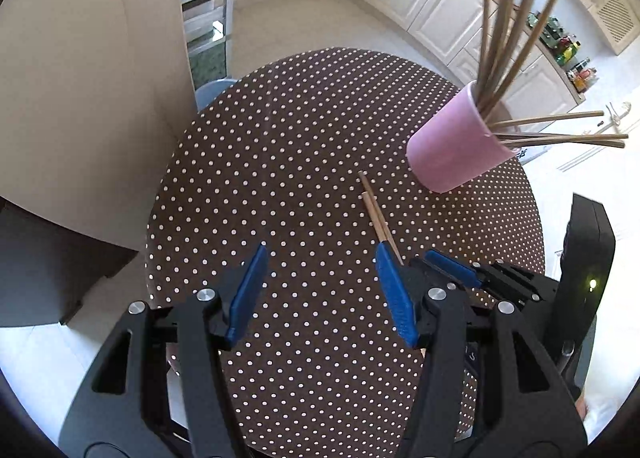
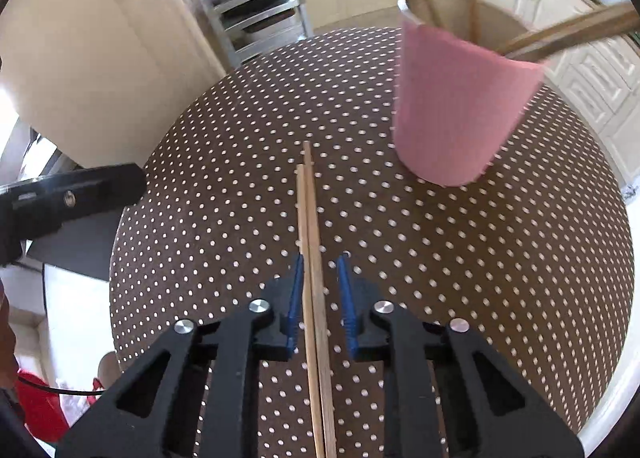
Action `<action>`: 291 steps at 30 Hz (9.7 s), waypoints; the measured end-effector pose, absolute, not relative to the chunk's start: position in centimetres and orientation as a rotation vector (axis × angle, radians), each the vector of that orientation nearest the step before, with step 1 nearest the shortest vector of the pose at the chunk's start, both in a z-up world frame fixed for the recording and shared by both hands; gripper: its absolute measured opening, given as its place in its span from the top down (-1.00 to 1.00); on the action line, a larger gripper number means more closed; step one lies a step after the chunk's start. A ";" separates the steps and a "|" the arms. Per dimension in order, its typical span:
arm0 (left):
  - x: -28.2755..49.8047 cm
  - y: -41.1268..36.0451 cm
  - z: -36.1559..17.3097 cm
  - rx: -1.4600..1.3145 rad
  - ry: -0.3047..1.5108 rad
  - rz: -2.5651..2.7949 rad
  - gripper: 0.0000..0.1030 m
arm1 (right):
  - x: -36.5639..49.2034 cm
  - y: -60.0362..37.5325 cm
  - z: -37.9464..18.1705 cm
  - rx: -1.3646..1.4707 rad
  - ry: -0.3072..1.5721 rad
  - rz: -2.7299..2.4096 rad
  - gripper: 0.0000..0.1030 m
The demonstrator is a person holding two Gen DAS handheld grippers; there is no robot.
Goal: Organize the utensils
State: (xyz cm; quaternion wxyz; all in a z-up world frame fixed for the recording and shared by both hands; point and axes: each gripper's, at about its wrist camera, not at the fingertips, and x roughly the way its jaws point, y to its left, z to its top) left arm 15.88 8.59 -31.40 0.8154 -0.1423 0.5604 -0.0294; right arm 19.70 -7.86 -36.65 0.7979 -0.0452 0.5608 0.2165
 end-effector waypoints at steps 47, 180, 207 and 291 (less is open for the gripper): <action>24.2 -2.3 -39.2 -0.179 1.481 0.020 0.74 | 25.5 -10.2 -39.6 -0.016 1.430 0.570 0.91; 6.1 3.5 -8.4 -0.056 0.465 -0.305 -0.65 | 2.6 -15.9 -8.0 0.002 0.414 0.145 -0.45; 1.6 1.9 -5.2 -0.023 0.345 -0.151 -0.79 | -0.7 -18.5 -6.3 0.001 0.297 0.129 -0.72; 1.1 2.5 -5.3 0.000 0.325 -0.103 -0.84 | -1.4 -18.7 -6.2 -0.024 0.304 0.167 -0.84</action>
